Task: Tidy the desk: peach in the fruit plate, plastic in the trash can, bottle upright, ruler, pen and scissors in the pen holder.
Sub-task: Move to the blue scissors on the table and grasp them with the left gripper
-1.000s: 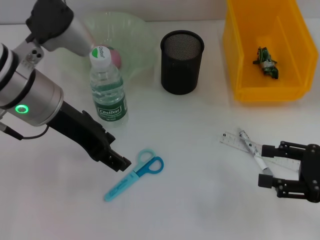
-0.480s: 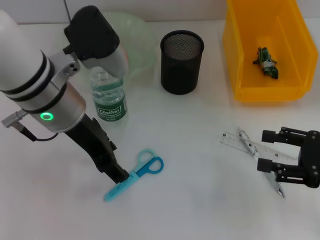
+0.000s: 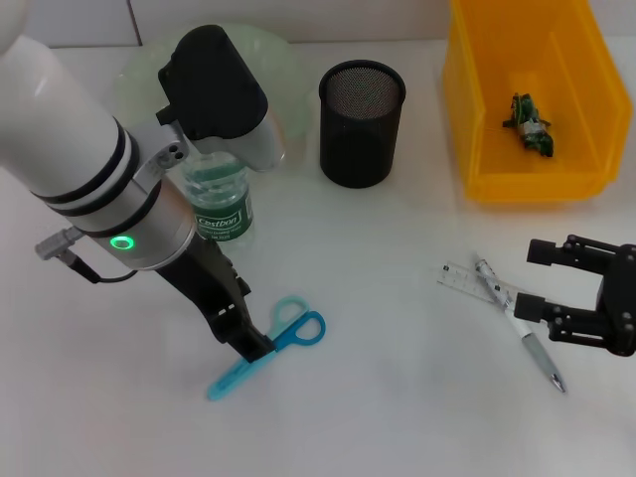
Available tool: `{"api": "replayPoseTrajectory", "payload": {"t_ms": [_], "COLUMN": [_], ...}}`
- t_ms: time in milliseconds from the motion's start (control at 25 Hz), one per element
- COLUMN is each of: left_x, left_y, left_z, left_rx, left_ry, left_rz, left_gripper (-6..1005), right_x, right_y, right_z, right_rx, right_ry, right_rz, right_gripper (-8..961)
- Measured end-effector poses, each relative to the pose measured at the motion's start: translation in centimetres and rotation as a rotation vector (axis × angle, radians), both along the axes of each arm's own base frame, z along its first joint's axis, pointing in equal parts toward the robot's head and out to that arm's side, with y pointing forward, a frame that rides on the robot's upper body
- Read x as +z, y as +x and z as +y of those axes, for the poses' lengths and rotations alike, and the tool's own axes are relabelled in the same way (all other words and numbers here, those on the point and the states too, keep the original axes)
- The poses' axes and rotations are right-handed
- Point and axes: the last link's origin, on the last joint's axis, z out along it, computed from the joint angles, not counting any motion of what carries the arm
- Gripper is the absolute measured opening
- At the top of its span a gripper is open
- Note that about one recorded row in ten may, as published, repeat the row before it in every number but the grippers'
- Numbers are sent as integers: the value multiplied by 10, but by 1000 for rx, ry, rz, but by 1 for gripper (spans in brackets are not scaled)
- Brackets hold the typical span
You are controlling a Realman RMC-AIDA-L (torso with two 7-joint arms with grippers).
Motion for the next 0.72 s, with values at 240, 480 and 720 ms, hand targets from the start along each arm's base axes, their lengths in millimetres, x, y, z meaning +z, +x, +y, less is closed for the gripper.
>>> {"api": "replayPoseTrajectory", "payload": {"t_ms": [240, 480, 720], "left_x": [-6, -18, -28], "left_y": [8, 17, 25], "left_z": [3, 5, 12], "left_rx": [-30, -77, -137], "left_ry": [8, 3, -5], "left_rz": [-23, -36, -25], "left_gripper": [770, 772, 773], "right_x": [-1, -2, -5], "right_y": [1, 5, 6], "right_z": [2, 0, 0], "right_rx": [-9, -27, -36], "right_ry": [2, 10, 2], "right_rz": [-13, -21, -23], "right_gripper": [765, 765, 765]}}
